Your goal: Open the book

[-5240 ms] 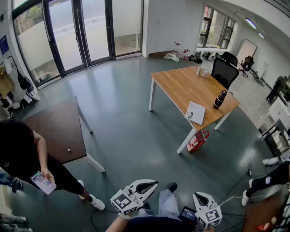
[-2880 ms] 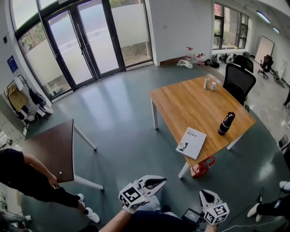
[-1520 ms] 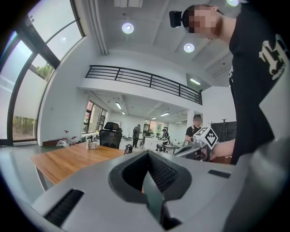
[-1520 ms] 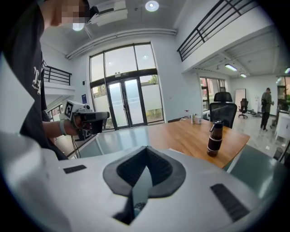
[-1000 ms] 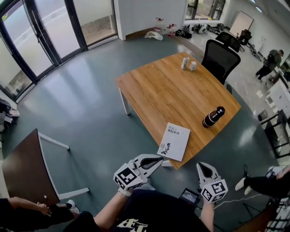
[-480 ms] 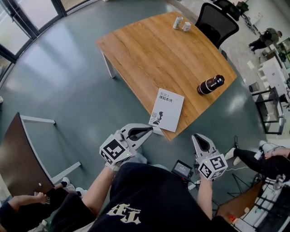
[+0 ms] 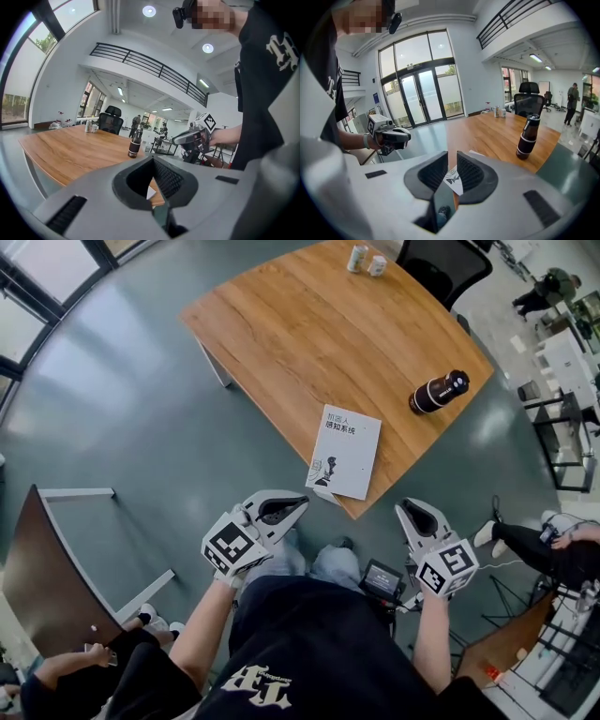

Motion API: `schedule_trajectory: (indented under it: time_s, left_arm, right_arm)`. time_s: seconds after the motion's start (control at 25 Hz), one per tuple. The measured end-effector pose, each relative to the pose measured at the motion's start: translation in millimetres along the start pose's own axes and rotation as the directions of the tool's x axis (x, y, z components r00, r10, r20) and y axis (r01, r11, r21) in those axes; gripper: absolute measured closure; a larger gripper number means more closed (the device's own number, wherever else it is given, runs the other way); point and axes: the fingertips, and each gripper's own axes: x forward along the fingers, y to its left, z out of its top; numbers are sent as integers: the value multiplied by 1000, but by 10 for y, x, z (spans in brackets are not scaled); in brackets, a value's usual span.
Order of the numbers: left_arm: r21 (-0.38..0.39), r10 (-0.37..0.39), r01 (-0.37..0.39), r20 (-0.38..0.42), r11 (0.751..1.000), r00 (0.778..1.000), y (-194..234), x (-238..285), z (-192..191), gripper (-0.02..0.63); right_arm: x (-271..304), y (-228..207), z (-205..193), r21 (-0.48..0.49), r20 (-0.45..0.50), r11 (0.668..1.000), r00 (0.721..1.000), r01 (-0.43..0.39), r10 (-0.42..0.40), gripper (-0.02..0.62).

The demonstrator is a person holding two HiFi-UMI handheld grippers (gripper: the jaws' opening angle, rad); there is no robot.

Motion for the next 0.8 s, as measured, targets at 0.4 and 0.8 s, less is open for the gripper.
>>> schedule_trajectory:
  time_s: [0.4,0.8]
  left_arm:
    - [-29,150,-153,-77,988,986,111,415,-395,599]
    - [-53,209,-219,-150,974,966,200,980,-991,598]
  right_arm:
    - [221,-661,-296,62,28,994,996,-88,87,551]
    - [625,-951,-1041,98,-42,972,975,-214,219,537]
